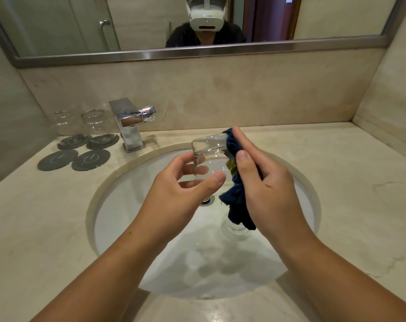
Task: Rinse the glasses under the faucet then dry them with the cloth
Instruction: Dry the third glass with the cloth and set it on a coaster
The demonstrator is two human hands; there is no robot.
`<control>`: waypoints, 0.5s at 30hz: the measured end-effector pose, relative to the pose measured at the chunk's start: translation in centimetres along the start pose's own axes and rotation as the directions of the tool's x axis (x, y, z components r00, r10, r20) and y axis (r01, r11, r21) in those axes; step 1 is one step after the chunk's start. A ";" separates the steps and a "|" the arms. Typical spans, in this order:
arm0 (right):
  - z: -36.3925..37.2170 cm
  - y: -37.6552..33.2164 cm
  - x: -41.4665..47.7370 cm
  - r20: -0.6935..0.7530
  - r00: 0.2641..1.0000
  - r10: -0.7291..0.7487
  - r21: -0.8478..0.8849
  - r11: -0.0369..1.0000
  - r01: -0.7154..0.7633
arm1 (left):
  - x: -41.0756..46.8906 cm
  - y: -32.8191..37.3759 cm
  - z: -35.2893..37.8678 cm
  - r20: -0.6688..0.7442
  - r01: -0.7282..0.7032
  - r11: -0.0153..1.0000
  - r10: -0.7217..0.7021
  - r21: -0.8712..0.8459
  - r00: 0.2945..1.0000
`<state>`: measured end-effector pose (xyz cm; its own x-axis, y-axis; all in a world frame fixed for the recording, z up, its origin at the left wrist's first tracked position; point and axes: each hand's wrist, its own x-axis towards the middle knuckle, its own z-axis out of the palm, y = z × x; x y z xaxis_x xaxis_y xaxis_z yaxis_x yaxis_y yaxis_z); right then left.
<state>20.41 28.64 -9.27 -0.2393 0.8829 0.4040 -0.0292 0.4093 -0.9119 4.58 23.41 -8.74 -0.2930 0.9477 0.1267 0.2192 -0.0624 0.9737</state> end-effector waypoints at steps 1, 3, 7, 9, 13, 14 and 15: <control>-0.1 0.1 0.2 -0.009 1.000 0.008 0.002 1.000 -0.008 | 0.0 0.1 -0.2 0.011 0.003 1.000 -0.003 -0.004 1.000; -0.2 0.3 0.5 -0.023 0.999 0.030 0.021 0.999 -0.029 | 0.0 0.1 -0.5 0.045 0.022 1.000 -0.021 -0.009 0.999; -0.2 1.0 1.1 -0.033 0.995 0.095 0.095 0.991 -0.091 | 0.3 -0.1 -0.8 0.074 0.072 0.997 -0.069 -0.039 0.995; -0.1 1.1 1.2 -0.046 0.992 0.117 0.111 0.988 -0.111 | 0.5 -0.3 -0.7 0.079 0.086 0.995 -0.082 -0.048 0.994; -0.1 1.1 0.9 -0.056 0.994 0.089 0.079 0.993 -0.084 | 0.4 -0.3 -0.3 0.036 0.076 0.997 -0.076 -0.016 0.996; 0.0 1.1 0.8 -0.045 0.997 0.070 0.062 0.996 -0.067 | 0.3 -0.2 -0.3 0.024 0.078 0.997 -0.077 -0.016 0.997; 0.1 1.0 0.7 -0.031 0.998 0.059 0.051 0.997 -0.057 | 0.3 -0.2 -0.3 0.017 0.081 0.996 -0.081 -0.022 0.997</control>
<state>20.16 29.67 -9.90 -0.2104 0.9122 0.3516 -0.0644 0.3460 -0.9360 4.15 23.58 -8.82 -0.2937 0.9549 0.0446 0.1739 0.0075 0.9847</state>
